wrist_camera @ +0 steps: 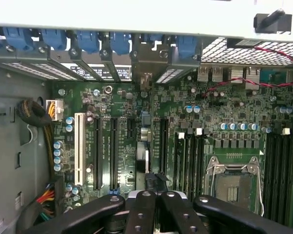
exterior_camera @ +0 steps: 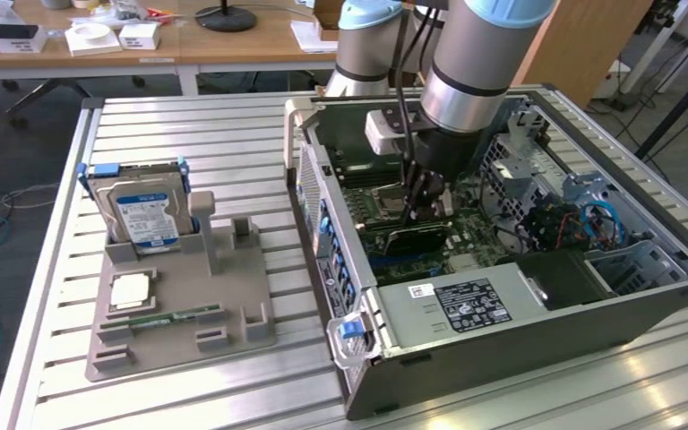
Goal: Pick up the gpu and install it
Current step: 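Press down on the gpu until it lock into place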
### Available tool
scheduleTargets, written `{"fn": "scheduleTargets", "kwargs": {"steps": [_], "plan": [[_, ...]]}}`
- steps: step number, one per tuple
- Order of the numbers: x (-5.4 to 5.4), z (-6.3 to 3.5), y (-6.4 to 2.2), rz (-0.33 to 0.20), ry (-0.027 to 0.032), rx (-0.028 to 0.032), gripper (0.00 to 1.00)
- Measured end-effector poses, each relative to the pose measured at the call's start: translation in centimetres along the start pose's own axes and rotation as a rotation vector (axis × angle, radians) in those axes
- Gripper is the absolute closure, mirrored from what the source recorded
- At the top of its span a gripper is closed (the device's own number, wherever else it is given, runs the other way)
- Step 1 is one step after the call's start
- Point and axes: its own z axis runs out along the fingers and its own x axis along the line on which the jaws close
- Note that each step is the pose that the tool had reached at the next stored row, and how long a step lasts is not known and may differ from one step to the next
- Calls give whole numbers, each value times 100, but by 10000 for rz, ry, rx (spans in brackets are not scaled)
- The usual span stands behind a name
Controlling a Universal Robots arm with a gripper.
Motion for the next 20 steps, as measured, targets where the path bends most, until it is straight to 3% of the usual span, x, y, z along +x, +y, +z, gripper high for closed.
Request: {"fn": "scheduleTargets", "kwargs": {"steps": [20], "plan": [[6,84,0,0,3,-2,90]]}}
